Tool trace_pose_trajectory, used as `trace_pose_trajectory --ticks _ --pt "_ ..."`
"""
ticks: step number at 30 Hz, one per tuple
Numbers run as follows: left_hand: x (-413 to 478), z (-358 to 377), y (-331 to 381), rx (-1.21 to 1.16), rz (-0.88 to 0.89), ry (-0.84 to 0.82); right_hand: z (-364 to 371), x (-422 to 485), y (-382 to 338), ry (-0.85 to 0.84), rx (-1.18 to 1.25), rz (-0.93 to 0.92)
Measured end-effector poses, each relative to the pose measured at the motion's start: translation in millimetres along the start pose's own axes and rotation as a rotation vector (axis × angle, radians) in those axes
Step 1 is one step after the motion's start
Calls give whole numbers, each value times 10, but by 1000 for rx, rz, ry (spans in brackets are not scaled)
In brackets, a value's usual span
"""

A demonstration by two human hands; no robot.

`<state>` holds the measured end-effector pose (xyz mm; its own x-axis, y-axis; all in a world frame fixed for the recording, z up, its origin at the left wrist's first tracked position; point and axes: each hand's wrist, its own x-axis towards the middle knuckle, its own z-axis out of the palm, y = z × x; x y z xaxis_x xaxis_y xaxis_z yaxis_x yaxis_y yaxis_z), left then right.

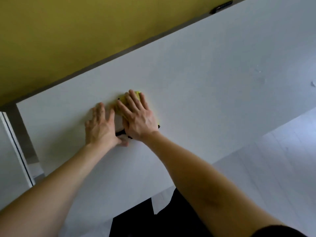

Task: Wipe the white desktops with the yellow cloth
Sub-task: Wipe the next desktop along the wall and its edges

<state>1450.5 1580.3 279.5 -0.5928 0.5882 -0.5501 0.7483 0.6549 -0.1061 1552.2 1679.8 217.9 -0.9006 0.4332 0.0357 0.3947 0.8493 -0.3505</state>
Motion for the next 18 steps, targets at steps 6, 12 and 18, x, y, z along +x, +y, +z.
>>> trace_pose_trajectory --ticks 6,12,18 --pt "-263 88 83 3 85 6 -476 -539 1715 102 -49 160" --pt "-619 197 660 -57 120 -41 -995 -834 2863 116 -105 638" --pt "-792 408 998 -48 1 -66 -266 -868 943 10 46 50"
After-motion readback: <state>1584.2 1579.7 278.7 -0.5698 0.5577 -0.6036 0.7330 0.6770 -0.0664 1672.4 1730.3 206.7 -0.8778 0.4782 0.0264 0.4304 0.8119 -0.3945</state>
